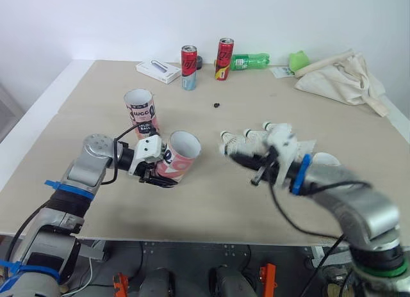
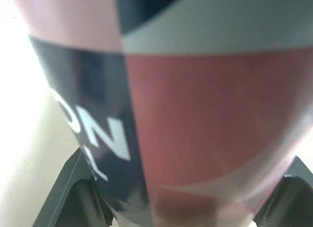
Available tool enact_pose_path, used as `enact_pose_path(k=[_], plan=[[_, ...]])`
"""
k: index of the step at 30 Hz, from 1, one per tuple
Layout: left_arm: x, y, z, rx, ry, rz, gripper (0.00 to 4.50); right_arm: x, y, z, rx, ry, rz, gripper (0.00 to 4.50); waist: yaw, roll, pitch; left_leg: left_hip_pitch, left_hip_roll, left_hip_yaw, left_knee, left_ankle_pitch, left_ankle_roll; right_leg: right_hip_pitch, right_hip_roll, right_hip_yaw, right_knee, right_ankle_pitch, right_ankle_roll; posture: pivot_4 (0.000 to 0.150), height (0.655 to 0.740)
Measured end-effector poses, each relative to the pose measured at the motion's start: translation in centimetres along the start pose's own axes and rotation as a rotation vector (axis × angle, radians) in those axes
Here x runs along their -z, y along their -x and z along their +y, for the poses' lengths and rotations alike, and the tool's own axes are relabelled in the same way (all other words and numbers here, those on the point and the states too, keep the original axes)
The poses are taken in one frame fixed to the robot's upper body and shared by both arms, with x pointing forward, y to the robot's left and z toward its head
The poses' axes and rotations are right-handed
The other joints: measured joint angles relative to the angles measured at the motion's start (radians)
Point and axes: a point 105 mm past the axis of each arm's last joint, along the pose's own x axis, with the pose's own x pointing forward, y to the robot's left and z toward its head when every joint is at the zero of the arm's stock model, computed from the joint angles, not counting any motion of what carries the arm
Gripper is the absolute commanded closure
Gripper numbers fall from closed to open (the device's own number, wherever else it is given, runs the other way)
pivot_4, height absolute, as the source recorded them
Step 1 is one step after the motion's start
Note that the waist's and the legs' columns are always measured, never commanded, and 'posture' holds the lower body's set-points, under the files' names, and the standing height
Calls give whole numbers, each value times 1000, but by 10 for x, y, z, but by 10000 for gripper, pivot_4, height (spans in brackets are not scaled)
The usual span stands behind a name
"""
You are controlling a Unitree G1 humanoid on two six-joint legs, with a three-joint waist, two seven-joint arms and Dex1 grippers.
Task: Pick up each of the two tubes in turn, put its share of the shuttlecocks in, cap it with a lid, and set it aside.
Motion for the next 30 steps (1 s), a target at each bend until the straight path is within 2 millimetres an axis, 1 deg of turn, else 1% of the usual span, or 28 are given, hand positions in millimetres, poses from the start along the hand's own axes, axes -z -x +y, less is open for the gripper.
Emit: enact_pose_path(k=[1,2,3,4,6,9,12,14,17,19,23,25,26,27,28,30], plan=[[0,0,0,5,-1,2,17199,-16,3,4,-42,43,-41,44615,0,0,0,0,0,-1,0,0,0,0,0,-1,0,0,-1,1500,7400],[0,0,0,9,-1,5,17199,-26,3,10,-87,71,-69,44615,0,0,0,0,0,-2,0,0,0,1,0,-2,0,-1,-1,1500,7400],[-1,0,1,13,-4,7,17199,-31,2,16,-127,82,-83,44615,0,0,0,0,0,-2,0,0,0,1,0,-2,0,-1,-1,1500,7400],[-1,0,1,14,-5,8,17199,-32,-2,23,-173,84,-84,44615,0,0,0,0,0,-2,0,0,0,0,-1,-2,0,-1,-1,1500,7400],[-1,-1,1,14,-4,7,17199,-27,-13,36,-250,69,-66,44615,0,0,0,0,0,-2,0,0,0,0,-2,-2,0,-1,-1,1500,7400],[-2,-2,1,16,-4,6,17199,-22,-24,46,-314,86,-36,44615,0,0,0,-1,0,-1,2,0,0,0,-5,-3,1,0,-1,1500,7400],[-2,-3,1,18,-5,8,17199,-19,-40,35,-287,122,10,44615,0,0,0,-1,-1,0,2,0,1,0,-7,-4,1,0,0,1500,7400],[-3,-4,1,21,-7,7,17199,-13,-51,25,-258,153,53,44615,1,0,0,-1,-2,-1,3,0,1,0,-8,-5,1,0,0,1500,7400],[-3,-5,1,24,1,5,17199,-4,-58,18,-245,170,92,44615,3,0,0,-2,-2,-1,3,0,2,0,-8,-6,1,0,0,1500,7400],[-3,-5,1,24,2,3,17199,1,-60,18,-257,181,114,44615,3,0,0,-3,-3,-1,3,-1,2,0,-9,-7,1,0,0,1500,7400],[-4,-5,1,24,2,3,17199,7,-63,28,-329,216,136,44615,4,0,0,-3,-3,-1,3,-1,3,0,-11,-10,1,0,0,1500,7400],[-4,-6,1,23,1,2,17199,7,-64,29,-337,240,143,37761,3,0,0,-2,-3,-1,4,-1,3,0,-12,-10,1,0,-1,1500,7400],[-4,-6,1,23,0,3,17199,6,-66,28,-334,243,145,37407,3,0,0,-2,-3,-1,4,-1,3,0,-12,-10,1,0,0,1500,7400],[-4,-6,1,22,0,3,17199,6,-68,25,-328,242,147,30823,3,0,0,-2,-3,-2,5,-1,3,1,-12,-11,1,1,-1,1500,7400],[-4,-6,1,22,0,3,17199,6,-69,25,-327,242,146,28757,3,0,0,-2,-3,-1,6,-1,3,1,-12,-11,2,1,-1,1500,7400],[-4,-6,1,22,1,2,17199,3,-75,20,-304,211,142,19612,3,0,0,-3,-3,-2,6,-1,3,1,-12,-12,2,1,-1,1500,7400]])
